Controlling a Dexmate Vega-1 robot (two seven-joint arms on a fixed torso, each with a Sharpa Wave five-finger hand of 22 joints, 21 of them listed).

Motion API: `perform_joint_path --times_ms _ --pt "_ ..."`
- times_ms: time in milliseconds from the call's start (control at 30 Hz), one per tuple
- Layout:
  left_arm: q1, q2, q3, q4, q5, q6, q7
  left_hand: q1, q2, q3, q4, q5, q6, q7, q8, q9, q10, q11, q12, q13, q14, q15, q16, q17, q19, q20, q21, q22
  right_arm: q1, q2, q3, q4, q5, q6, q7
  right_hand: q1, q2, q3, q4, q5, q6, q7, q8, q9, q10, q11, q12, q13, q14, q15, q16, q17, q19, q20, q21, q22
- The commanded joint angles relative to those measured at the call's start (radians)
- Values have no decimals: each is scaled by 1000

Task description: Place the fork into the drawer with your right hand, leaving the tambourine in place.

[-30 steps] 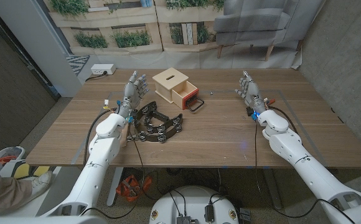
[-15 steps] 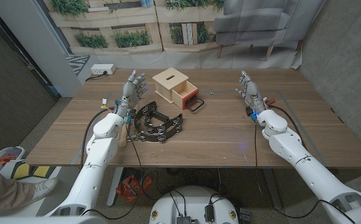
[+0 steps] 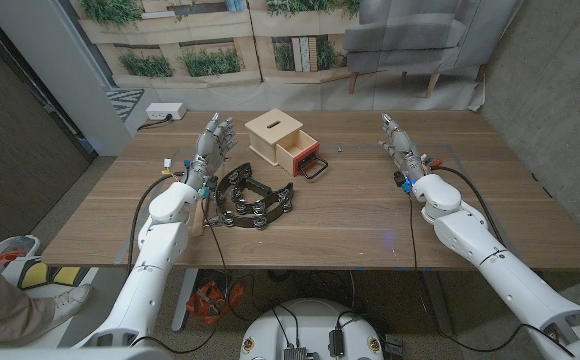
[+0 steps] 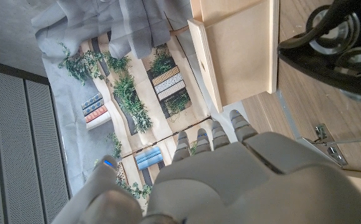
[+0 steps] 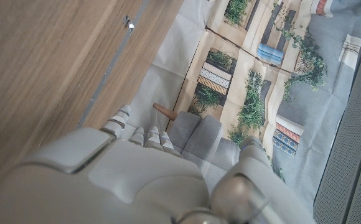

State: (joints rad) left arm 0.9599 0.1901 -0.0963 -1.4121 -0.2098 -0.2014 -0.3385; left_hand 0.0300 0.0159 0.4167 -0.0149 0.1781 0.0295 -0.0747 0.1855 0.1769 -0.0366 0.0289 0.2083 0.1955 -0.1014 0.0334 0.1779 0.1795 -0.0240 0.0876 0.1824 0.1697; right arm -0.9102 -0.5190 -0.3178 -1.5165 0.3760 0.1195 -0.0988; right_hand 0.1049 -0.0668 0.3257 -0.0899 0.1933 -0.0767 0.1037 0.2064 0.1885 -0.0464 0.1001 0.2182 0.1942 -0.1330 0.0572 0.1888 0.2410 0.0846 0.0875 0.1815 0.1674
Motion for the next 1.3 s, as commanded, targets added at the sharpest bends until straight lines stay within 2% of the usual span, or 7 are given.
perform_joint_path --times_ms 33,300,400,767,867,933,1300 --pt "-8 -1 2 16 21 -1 8 5 -4 5 -2 4 10 -3 3 3 -10 -1 6 2 -15 3 2 2 -8 1 8 5 17 -38 -37 -40 -60 -43 -55 11 1 3 -7 5 5 2 1 4 7 0 3 3 3 -1 8 -2 -1 -1 6 3" --pt "-17 3 8 23 36 6 15 5 -4 5 -3 4 12 -2 4 3 -13 0 4 2 -17 3 3 2 -9 0 8 6 16 -68 -55 -71 -96 -79 -99 18 4 4 -12 5 10 -5 2 4 13 -5 2 2 7 -8 10 -6 2 -2 7 3" --pt "-19 6 10 27 41 7 15 5 -3 4 -3 4 12 -1 4 3 -14 2 4 2 -18 4 3 2 -10 -1 8 6 17 -71 -59 -74 -98 -87 -111 25 6 5 -16 4 27 -11 7 3 24 -11 4 2 18 -20 14 -10 13 -15 11 3" --pt "-8 10 6 18 31 -8 -4 6 -3 4 -4 3 13 1 3 3 -13 -1 5 2 -19 3 4 1 -11 -1 8 5 -11 -113 -71 -158 -142 -168 -195 40 10 9 -24 4 42 -18 10 2 46 -13 9 1 34 -29 19 -17 22 -23 12 2" --pt "-1 8 6 10 32 -10 -2 6 -3 4 -4 3 13 -1 3 3 -13 1 5 2 -19 3 4 1 -11 -1 8 5 -13 -129 -77 -189 -168 -211 -224 64 18 15 -37 2 81 -38 20 2 75 -30 12 0 64 -17 26 -26 54 -7 20 1" --pt "3 13 9 1 38 1 -2 7 -3 4 -4 3 14 -1 4 3 -12 -1 5 2 -19 3 4 1 -11 -1 8 5 -10 -142 -86 -213 -189 -251 -241 78 22 19 -43 1 102 -47 24 1 94 -33 15 0 71 -50 26 -31 60 -5 18 1" --pt "19 24 19 -28 56 35 3 7 -3 3 -6 3 16 1 4 3 -13 -2 5 2 -21 2 5 1 -12 -2 8 5 -14 -172 -102 -273 -216 -349 -288 91 25 21 -48 -1 107 -33 21 2 103 -21 13 -1 63 -43 20 -36 53 -12 12 1"
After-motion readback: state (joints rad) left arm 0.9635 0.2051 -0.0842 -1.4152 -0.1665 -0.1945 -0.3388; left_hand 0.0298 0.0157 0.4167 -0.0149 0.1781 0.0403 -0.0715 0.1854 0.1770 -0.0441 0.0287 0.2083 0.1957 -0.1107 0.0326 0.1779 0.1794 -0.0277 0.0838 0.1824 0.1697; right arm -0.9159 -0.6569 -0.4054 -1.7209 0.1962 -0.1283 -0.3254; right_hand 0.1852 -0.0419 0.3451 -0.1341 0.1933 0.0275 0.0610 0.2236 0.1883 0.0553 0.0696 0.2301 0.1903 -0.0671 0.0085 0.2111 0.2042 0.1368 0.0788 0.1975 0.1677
